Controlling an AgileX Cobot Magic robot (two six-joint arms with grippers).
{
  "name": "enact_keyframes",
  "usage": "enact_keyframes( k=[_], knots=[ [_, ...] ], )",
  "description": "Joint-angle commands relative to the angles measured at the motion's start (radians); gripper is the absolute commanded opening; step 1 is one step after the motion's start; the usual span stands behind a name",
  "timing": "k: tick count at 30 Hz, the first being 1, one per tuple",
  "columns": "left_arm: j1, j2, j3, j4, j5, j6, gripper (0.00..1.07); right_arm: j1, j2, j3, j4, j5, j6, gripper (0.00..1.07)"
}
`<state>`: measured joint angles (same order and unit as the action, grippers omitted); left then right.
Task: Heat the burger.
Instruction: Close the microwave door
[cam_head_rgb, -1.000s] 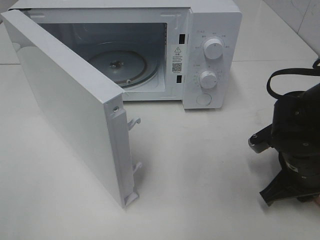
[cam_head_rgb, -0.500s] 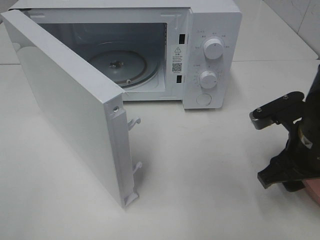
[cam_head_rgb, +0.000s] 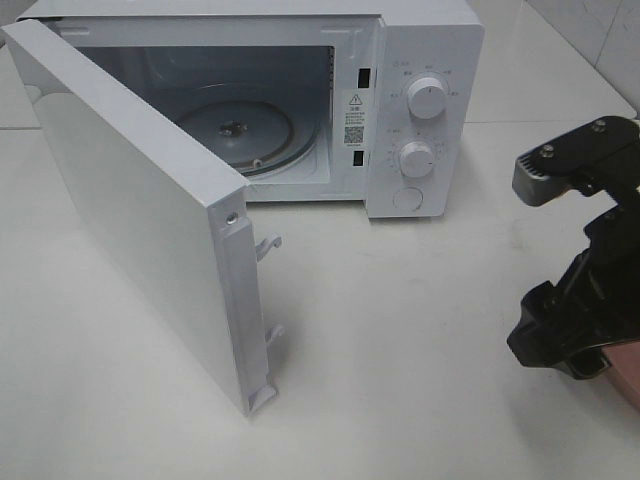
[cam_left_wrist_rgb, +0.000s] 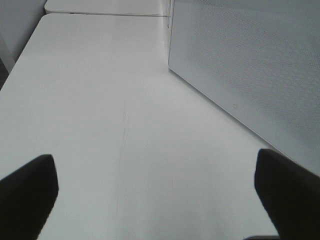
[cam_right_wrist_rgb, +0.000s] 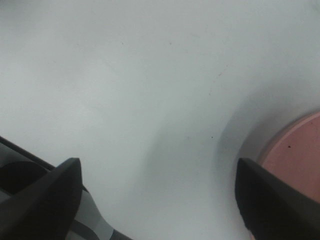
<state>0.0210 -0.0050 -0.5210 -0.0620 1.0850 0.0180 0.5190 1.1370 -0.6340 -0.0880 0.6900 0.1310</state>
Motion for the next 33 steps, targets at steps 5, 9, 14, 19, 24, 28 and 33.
enact_keyframes(
  k=[5, 9, 14, 19, 24, 28, 33],
  knots=[
    [0.003, -0.005, 0.005, -0.001, -0.013, -0.006, 1.0, 0.002, -0.166, 0.0, 0.022, 0.122, -0.042, 0.8],
    [0.003, -0.005, 0.005, -0.001, -0.013, -0.006, 1.0, 0.002, -0.276, 0.0, 0.022, 0.188, -0.035, 0.79],
    [0.003, -0.005, 0.005, -0.001, -0.013, -0.006, 1.0, 0.002, -0.367, 0.0, 0.015, 0.236, -0.033, 0.79],
    [0.003, -0.005, 0.005, -0.001, -0.013, -0.006, 1.0, 0.002, -0.5, 0.001, 0.015, 0.312, -0.01, 0.78],
    [0.003, -0.005, 0.005, -0.001, -0.013, -0.006, 1.0, -0.048, -0.647, 0.002, 0.015, 0.328, -0.01, 0.77],
    [0.003, -0.005, 0.005, -0.001, -0.013, -0.006, 1.0, -0.154, -0.786, 0.002, 0.02, 0.328, -0.01, 0.76],
    [0.003, -0.005, 0.005, -0.001, -0.013, -0.006, 1.0, -0.217, -0.884, 0.007, 0.037, 0.329, -0.006, 0.76]
  ],
)
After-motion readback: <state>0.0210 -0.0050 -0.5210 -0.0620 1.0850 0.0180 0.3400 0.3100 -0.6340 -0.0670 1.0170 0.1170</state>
